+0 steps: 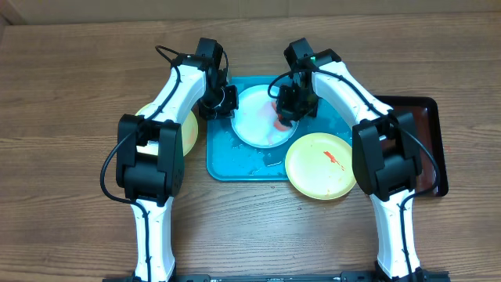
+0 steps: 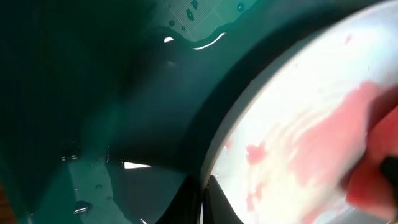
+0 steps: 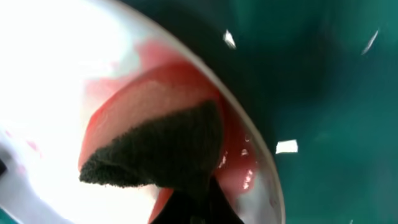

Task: Clean dirty plates on tray and stack at the side
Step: 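Keep scrubbing the light-blue plate center with the sponge in circles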

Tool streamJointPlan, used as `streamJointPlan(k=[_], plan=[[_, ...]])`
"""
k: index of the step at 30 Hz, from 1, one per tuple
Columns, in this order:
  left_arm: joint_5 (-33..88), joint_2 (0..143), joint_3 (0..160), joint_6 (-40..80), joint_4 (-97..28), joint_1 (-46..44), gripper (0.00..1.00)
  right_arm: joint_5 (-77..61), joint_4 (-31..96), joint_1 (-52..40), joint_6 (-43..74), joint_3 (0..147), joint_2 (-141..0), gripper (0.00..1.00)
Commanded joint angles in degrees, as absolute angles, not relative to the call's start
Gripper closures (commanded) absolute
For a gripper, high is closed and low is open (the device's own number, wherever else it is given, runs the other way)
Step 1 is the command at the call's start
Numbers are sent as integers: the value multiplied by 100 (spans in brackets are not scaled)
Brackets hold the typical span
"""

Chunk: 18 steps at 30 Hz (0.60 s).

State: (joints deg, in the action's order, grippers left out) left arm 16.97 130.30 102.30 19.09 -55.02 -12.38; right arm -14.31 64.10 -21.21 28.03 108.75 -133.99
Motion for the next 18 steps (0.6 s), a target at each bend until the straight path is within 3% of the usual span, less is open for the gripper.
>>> streamJointPlan(k=[1, 10, 18], plan=[[1656, 13006, 10237, 1927, -5498, -1192, 96, -1778, 6595, -2357, 2604, 10881, -13458, 96], [1656, 13006, 10237, 1929, -5498, -1192, 96, -1828, 5846, -2998, 2840, 10582, -13461, 96], [1656, 13006, 10237, 1927, -5500, -1192, 96, -2069, 4676, -3013, 3092, 10580, -13461, 96]])
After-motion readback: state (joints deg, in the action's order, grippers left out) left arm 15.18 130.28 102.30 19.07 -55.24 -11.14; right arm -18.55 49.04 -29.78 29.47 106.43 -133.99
